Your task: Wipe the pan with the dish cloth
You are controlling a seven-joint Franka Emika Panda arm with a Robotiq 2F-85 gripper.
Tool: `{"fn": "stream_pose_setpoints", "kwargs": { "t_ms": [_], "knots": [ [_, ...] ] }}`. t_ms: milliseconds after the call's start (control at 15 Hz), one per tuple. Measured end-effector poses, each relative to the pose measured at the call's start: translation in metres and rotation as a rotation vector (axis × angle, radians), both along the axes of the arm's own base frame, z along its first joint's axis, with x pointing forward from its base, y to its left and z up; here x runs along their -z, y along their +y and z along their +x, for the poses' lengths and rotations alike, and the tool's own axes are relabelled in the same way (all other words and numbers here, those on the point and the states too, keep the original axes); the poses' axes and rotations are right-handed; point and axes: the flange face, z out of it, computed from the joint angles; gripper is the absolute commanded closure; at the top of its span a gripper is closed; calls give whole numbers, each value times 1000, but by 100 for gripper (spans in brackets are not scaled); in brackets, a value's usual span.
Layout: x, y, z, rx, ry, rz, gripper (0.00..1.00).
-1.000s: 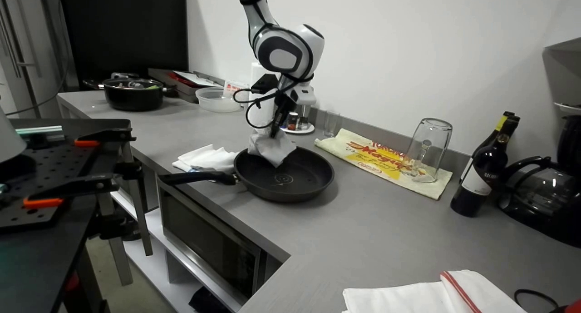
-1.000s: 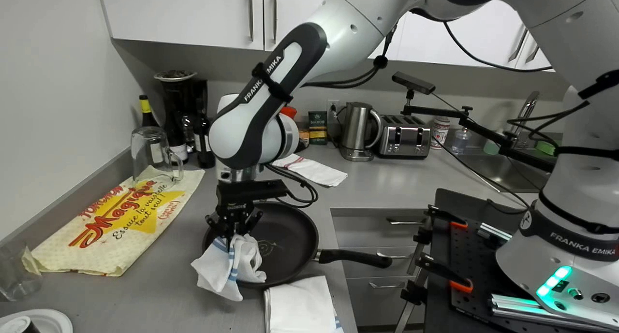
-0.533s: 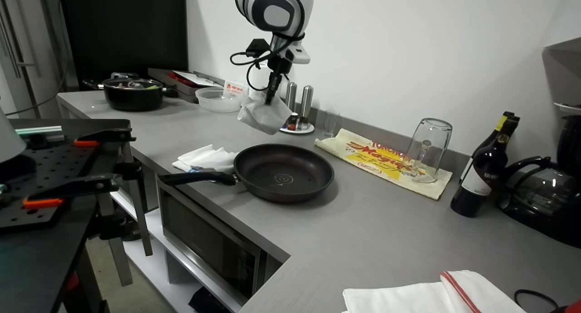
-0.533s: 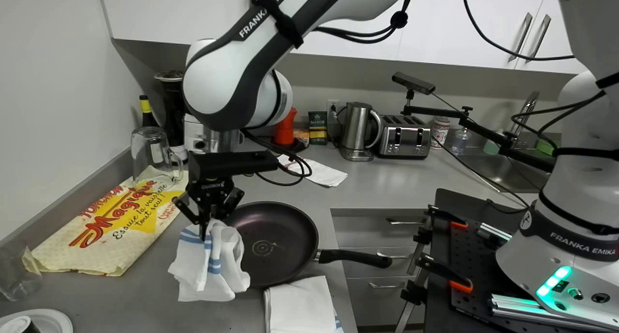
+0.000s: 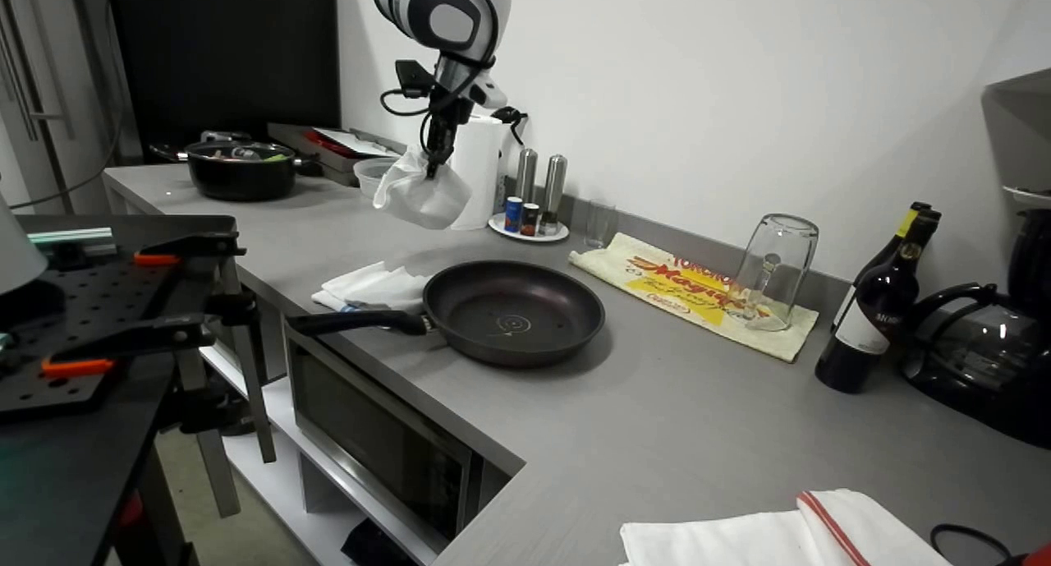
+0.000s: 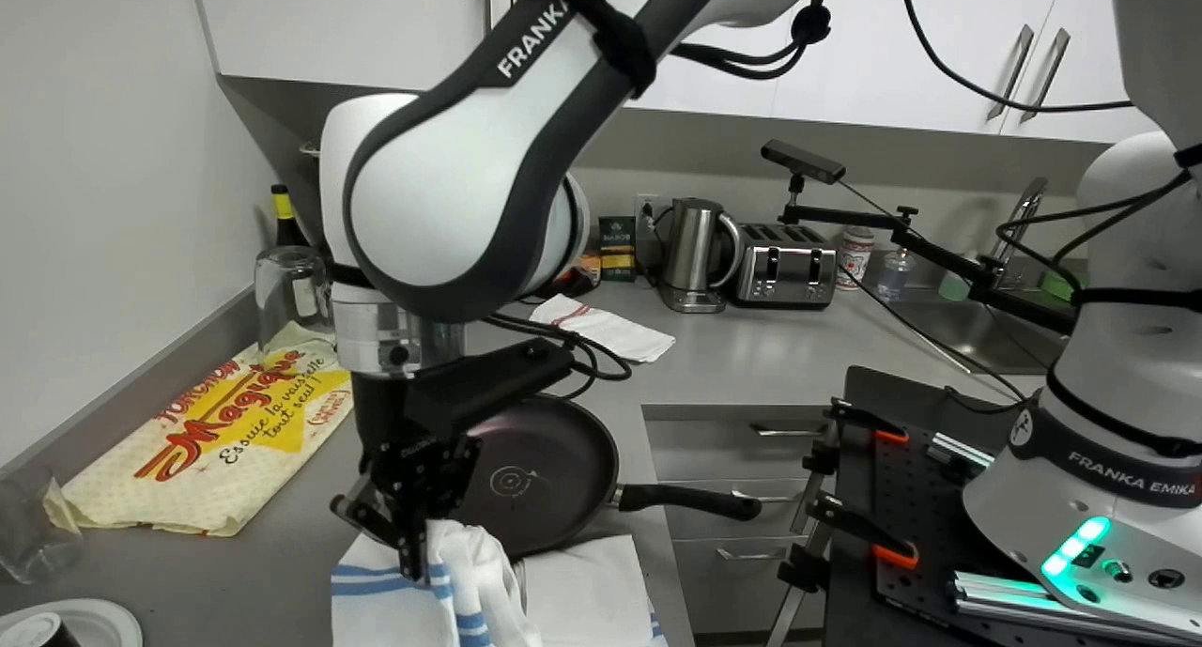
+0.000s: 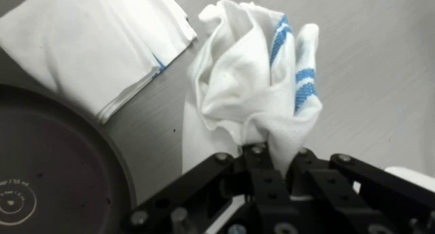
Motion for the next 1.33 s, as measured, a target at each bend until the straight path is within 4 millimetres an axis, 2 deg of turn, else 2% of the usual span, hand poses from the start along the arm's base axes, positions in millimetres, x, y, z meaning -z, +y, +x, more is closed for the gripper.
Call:
{"fn": "stream_pose_setpoints", "kwargs": {
  "t_ms": [133, 333, 733, 933, 1333],
  "knots": [
    [18, -1, -14, -56, 10, -16, 97],
    [48, -9, -23, -111, -11, -53, 97],
    [95, -29, -9, -147, -136, -112, 97],
    [105, -35, 3, -128, -181, -114, 97],
    [107, -38, 25, -104, -234, -114, 97]
  ]
}}
